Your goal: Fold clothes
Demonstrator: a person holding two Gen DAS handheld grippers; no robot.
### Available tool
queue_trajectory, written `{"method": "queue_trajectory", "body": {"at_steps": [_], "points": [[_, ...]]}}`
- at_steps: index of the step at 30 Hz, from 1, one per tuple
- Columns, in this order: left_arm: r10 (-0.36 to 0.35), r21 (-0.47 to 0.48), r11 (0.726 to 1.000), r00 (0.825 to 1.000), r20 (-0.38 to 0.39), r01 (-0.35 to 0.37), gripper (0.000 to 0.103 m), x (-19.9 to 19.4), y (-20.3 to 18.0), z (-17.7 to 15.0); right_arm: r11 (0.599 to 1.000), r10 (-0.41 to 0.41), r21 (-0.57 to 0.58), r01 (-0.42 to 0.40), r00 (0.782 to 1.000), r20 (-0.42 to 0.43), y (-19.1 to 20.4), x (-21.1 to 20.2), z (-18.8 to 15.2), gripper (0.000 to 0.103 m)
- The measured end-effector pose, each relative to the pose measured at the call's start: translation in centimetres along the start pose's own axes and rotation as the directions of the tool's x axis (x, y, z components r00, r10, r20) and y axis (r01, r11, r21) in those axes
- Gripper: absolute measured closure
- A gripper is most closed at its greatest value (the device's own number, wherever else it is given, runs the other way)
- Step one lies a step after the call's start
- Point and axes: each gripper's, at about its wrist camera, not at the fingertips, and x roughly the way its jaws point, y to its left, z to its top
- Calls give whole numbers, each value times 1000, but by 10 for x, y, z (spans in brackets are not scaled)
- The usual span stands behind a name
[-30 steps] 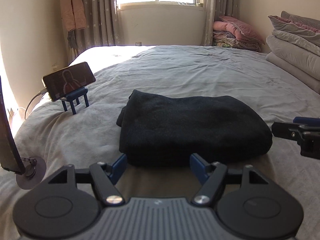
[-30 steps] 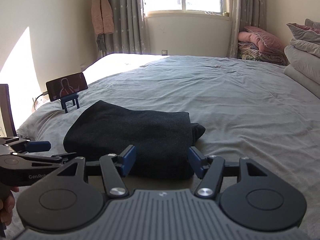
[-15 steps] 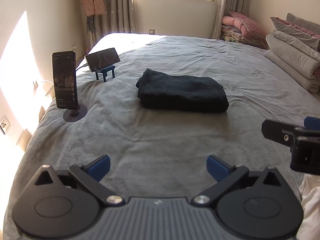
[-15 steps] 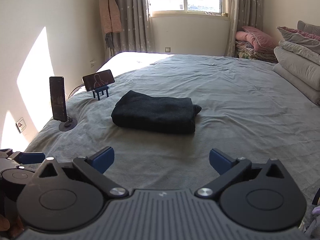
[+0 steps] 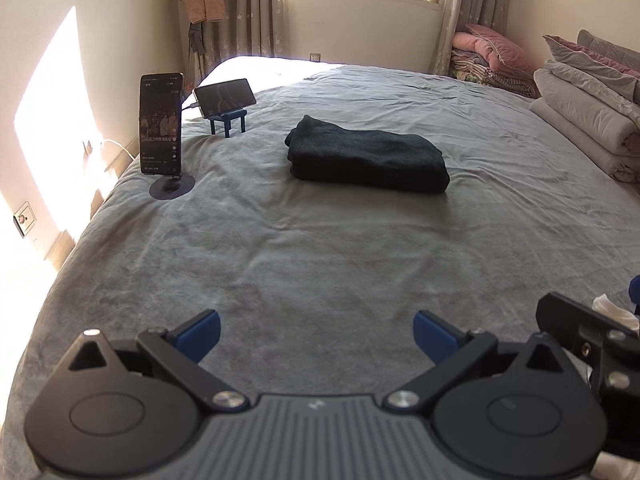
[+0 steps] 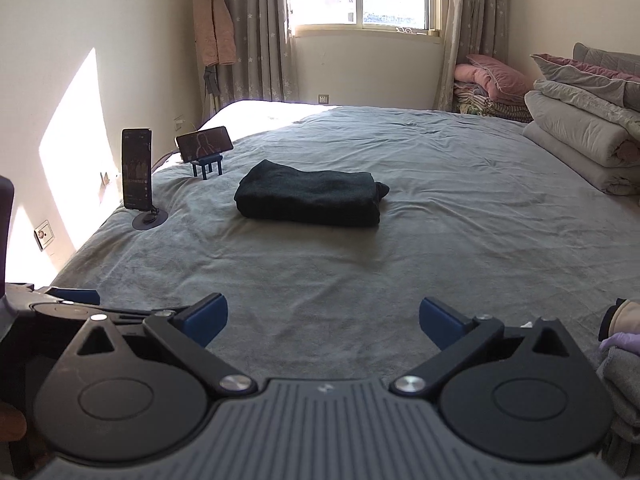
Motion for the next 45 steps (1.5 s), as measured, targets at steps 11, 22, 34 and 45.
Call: {"method": "queue_trajectory", "body": {"at_steps": [11, 22, 34, 45], "points": [[-46, 49, 998, 999, 21, 45, 0, 25, 5, -17, 993, -54, 106, 56, 998, -23, -8, 33, -21, 0], [-31, 55, 998, 997, -64, 34, 0, 57, 3, -39, 992, -87, 82, 94, 993, -82, -5, 52, -43, 0], [-4, 92, 996, 999, -35, 7, 0, 42, -1, -41, 994, -68, 76, 75, 994, -85, -6, 49, -43, 0], [-7, 84, 996, 1000, -30, 9, 0, 38, 2, -41, 994, -56, 91, 63, 995, -76, -8, 47, -41, 0]]}}
